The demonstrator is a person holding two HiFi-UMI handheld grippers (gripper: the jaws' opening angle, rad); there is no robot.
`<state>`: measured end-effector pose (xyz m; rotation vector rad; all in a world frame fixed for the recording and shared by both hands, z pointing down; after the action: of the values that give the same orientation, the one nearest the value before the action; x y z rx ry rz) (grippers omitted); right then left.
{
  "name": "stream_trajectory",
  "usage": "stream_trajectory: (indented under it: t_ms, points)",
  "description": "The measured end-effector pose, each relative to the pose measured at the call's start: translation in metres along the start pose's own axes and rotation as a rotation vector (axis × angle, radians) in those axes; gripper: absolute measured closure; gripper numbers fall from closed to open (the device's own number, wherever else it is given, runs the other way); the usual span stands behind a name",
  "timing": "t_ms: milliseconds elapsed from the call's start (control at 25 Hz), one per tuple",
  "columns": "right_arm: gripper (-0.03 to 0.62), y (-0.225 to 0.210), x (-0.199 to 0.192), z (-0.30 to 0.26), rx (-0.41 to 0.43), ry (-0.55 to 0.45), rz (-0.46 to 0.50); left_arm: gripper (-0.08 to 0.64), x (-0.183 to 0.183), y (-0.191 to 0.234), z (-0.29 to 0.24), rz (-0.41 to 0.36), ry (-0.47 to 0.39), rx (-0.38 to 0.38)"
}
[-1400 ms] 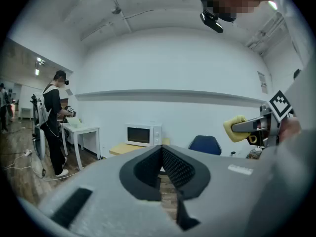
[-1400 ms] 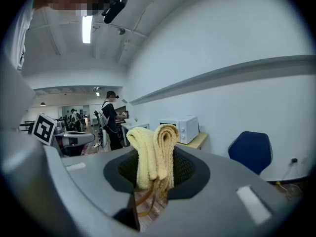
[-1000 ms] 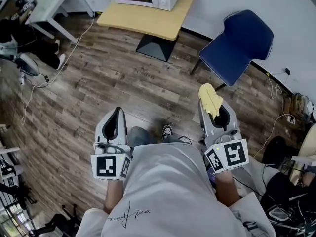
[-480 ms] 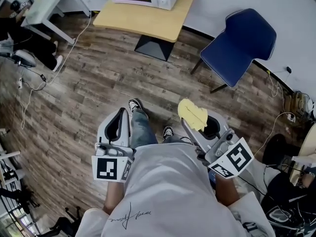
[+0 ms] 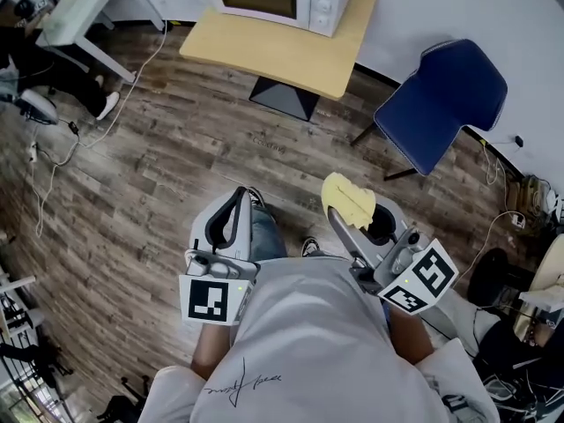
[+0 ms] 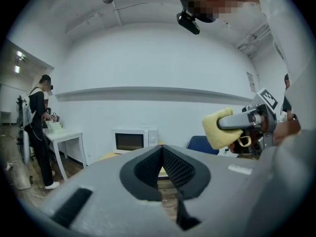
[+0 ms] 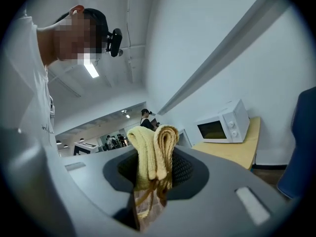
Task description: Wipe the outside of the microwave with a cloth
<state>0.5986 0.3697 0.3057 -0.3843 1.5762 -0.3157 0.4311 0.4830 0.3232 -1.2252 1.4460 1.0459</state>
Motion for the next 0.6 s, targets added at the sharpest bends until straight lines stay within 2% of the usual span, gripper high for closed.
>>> stream_trajectory:
  t_ms: [160,280,400,600]
  points:
    - [0.468,0.011,0.017,-0.054,0.094,-0.021,0.027,0.561,0.019,0.041,-0.019,0.022,0.001,-0.068]
    - [0.468,0.011,0.024,-0.096,0.089,0.018,0.083,0.56,0.029,0.072,-0.033,0.031,-0.008,-0.113]
    - [0.469,0.014,0.028,-0.135,0.095,0.033,0.119,0.56,0.031,0.112,-0.04,0.085,-0.01,-0.139]
    - [0.476,0.008,0.039,-0.192,0.092,-0.008,0.121,0.558,0.042,0.174,-0.055,0.109,-0.029,-0.103]
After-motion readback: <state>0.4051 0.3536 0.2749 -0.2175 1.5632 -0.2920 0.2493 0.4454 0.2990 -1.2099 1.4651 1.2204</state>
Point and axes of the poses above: the fingertips, and each gripper's own axes: z backward along the fingers, y to its left, x out of its top, the point moved 6 cm from there along z, backward along the fingers, and after that the axes turned 1 degree about y, right-handed, at the moved point
